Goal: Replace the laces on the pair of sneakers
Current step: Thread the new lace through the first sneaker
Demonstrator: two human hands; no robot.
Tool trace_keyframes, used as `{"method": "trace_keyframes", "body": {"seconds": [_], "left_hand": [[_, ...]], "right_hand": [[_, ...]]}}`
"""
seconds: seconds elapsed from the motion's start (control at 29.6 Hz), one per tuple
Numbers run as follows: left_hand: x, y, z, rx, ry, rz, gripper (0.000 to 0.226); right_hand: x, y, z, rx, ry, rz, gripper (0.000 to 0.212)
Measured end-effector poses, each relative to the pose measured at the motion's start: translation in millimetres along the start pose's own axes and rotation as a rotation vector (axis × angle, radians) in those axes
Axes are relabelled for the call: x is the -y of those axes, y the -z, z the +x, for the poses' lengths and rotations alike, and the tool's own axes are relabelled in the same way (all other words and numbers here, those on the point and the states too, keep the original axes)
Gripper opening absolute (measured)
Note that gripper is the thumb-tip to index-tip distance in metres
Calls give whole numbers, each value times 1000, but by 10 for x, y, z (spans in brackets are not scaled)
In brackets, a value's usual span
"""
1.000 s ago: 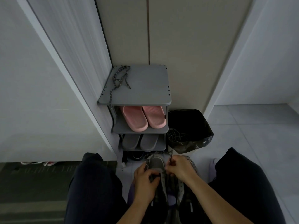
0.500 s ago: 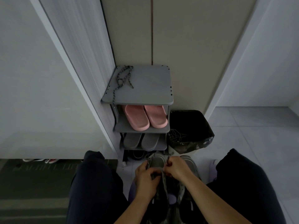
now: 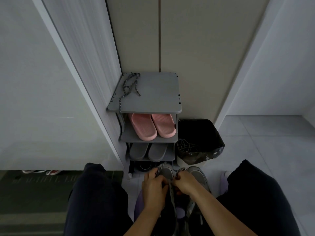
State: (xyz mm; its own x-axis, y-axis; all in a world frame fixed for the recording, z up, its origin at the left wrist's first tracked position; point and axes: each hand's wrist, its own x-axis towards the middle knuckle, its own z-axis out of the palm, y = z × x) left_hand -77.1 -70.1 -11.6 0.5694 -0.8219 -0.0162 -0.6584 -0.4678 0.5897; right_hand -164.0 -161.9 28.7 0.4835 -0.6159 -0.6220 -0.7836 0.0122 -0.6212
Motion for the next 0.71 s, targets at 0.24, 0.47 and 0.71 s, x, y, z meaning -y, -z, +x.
{"method": "trace_keyframes", "body": {"seconds": [0.24,0.47,0.71], "left_hand": [[-14,18,-23,-58,-16,19,14],[10,-38,-2,-10,-50,44,17],[120,130,170,180,-146,-14,18]], "right_hand": [[-41,-58,-10,-123,67,-124,18],[23,19,-15,13,14,-27,29],[-17,-57,2,134,-26,46,49]]}}
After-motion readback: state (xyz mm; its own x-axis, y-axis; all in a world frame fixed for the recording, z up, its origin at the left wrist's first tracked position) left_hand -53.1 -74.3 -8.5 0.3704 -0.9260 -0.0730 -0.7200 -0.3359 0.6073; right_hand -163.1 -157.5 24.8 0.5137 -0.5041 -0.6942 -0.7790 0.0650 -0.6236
